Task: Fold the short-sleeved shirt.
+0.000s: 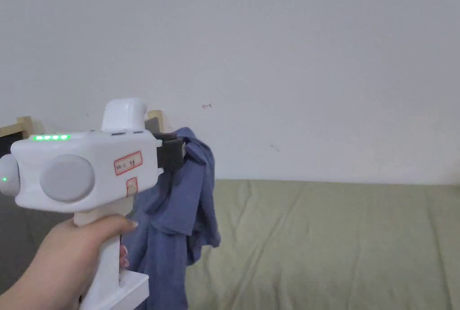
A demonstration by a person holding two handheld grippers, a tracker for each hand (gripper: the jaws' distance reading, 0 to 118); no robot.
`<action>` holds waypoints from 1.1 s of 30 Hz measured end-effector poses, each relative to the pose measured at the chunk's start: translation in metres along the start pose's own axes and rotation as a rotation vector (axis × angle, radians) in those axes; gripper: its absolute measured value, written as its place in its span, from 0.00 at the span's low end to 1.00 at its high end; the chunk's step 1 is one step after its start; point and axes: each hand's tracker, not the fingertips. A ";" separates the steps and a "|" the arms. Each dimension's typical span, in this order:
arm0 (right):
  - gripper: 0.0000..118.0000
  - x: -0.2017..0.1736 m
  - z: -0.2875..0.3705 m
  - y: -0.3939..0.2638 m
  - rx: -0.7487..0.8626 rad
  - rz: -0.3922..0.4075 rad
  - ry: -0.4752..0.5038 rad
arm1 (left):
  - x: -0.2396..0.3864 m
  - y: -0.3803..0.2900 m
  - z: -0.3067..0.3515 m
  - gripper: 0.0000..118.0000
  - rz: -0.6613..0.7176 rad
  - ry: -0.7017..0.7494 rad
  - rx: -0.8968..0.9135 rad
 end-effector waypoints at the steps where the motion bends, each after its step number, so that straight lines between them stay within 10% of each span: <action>1: 0.00 0.006 0.005 0.001 0.013 0.004 -0.015 | 0.017 0.008 -0.005 0.08 -0.015 -0.038 0.009; 10: 0.00 0.073 0.034 -0.002 0.075 -0.066 -0.164 | 0.176 -0.005 -0.085 0.08 -0.069 -0.322 -0.138; 20: 0.00 0.120 0.031 -0.042 -0.028 -0.140 -0.255 | 0.225 -0.285 -0.211 0.09 0.236 -0.280 -1.018; 21: 0.00 0.122 0.030 -0.047 -0.043 -0.137 -0.255 | 0.222 -0.310 -0.208 0.14 0.246 -0.234 -1.054; 24: 0.00 0.124 0.026 -0.058 -0.085 -0.140 -0.250 | 0.208 -0.347 -0.208 0.74 0.325 -0.200 -1.172; 33: 0.00 0.118 0.016 -0.049 -0.074 -0.162 -0.214 | 0.152 -0.241 -0.165 0.81 0.509 -0.264 -0.856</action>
